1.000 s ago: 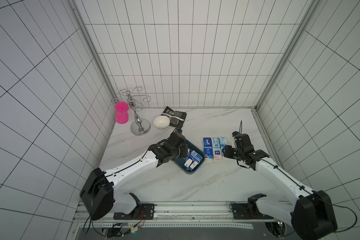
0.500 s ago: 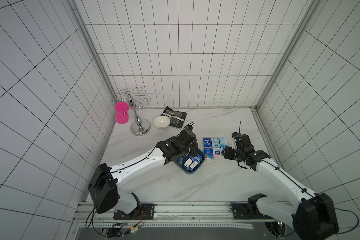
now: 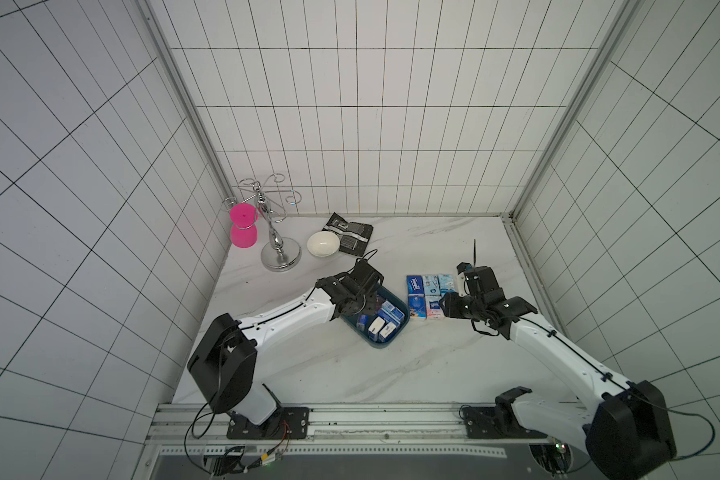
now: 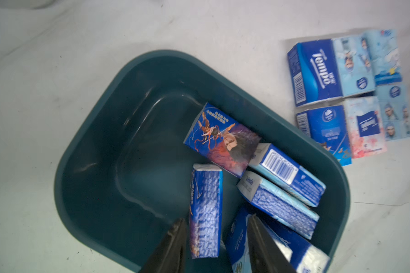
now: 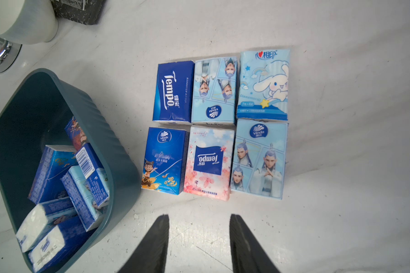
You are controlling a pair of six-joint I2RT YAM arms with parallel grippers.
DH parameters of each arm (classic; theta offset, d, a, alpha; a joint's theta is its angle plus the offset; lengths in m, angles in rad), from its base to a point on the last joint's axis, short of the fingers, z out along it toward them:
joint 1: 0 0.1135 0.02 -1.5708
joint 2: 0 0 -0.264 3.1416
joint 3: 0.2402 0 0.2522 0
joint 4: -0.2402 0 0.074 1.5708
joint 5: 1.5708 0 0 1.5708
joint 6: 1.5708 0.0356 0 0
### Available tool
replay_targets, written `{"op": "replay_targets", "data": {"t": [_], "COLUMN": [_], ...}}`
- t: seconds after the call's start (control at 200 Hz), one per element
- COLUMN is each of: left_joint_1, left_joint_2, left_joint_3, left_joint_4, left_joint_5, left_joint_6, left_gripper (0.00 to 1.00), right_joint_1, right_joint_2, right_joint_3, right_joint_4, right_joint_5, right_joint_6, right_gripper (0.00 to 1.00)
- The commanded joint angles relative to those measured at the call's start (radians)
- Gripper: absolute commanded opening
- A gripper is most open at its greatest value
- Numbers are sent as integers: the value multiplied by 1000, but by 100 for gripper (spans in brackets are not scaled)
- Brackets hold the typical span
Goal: Take the pocket tissues out of the storage box
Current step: Pick up the pocket tissues from the storage box, then place the pocket tissues at the center of the board.
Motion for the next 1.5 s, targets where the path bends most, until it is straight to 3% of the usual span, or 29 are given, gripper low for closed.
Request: {"op": "replay_targets", "data": {"t": [0.0,0.42,0.505,0.695,0.925,1.094,1.234,1.494], "left_joint_1": [-2,-1,0,10,4,-102,-224,-387], "left_joint_2": [20,131,148,124,-21,-106,-127,22], "left_joint_3": [-24,-46,-45,-53,-13,78,84,68], "left_joint_4": [-9,60,65,68,-6,-63,39,266], "left_joint_5": [0,27,29,16,-82,-132,-22,36], "left_joint_6": [17,18,16,3,-9,-16,-94,-296], "left_gripper": [46,45,41,19,17,17,17,17], "right_joint_1": [7,8,7,6,7,-17,-130,-302], "right_joint_2": [-4,6,4,-18,-49,-41,-41,-88], "right_joint_3": [31,30,24,2,3,32,27,18], "right_joint_4": [-10,-5,-1,2,-30,-47,-49,-82], "right_joint_5": [11,6,4,5,36,54,27,24], "right_joint_6": [-15,-10,-8,0,-5,9,23,29], "right_gripper": [46,46,46,46,46,46,46,46]}}
